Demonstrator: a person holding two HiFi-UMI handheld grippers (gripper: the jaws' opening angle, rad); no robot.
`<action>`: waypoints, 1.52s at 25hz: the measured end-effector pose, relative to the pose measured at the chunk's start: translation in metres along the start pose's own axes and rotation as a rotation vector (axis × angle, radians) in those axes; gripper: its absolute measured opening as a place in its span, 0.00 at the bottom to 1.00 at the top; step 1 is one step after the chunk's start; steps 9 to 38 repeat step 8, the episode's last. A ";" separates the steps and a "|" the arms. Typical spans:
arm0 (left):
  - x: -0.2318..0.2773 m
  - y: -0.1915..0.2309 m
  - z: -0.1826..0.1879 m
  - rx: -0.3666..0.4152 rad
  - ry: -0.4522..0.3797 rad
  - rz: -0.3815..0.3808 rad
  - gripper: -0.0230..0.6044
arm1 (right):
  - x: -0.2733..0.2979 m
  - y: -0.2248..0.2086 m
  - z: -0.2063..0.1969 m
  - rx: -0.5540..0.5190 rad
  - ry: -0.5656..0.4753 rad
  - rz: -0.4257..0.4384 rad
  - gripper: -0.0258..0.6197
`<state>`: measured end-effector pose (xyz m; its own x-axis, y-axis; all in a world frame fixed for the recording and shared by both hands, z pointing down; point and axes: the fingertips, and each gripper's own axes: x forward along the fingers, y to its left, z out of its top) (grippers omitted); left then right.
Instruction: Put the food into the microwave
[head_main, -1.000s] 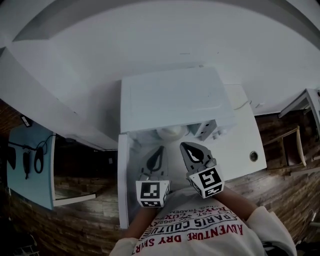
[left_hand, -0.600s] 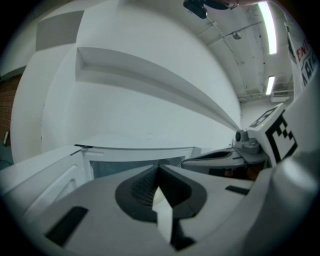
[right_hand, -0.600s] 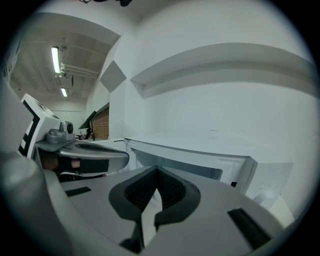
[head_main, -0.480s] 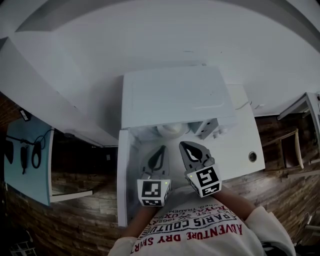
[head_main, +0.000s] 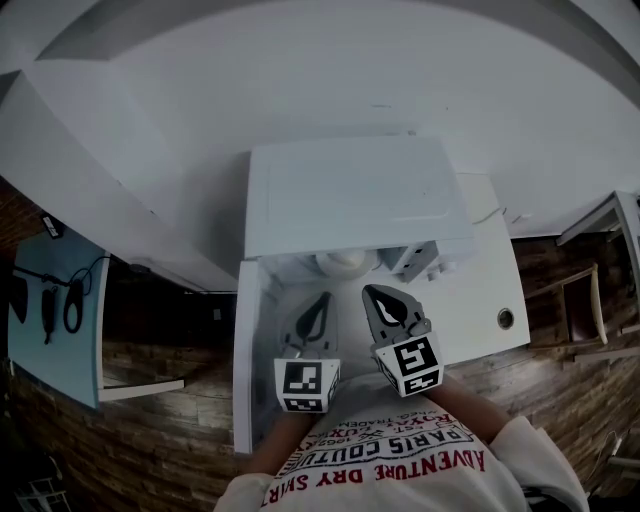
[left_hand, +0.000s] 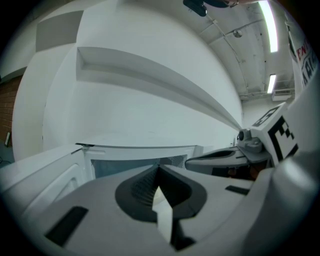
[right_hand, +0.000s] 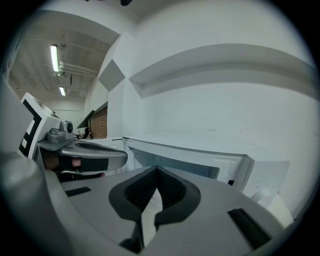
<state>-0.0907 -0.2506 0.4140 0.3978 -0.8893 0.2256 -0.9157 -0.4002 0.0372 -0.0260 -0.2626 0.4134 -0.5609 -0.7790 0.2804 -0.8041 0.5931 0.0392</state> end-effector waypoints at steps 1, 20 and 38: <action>0.000 0.000 -0.001 -0.003 0.003 0.001 0.04 | 0.000 -0.001 0.000 0.000 0.000 -0.001 0.06; -0.001 -0.005 -0.011 -0.002 0.019 -0.007 0.04 | -0.002 -0.005 -0.009 0.023 0.015 -0.005 0.06; -0.001 -0.005 -0.011 -0.002 0.019 -0.007 0.04 | -0.002 -0.005 -0.009 0.023 0.015 -0.005 0.06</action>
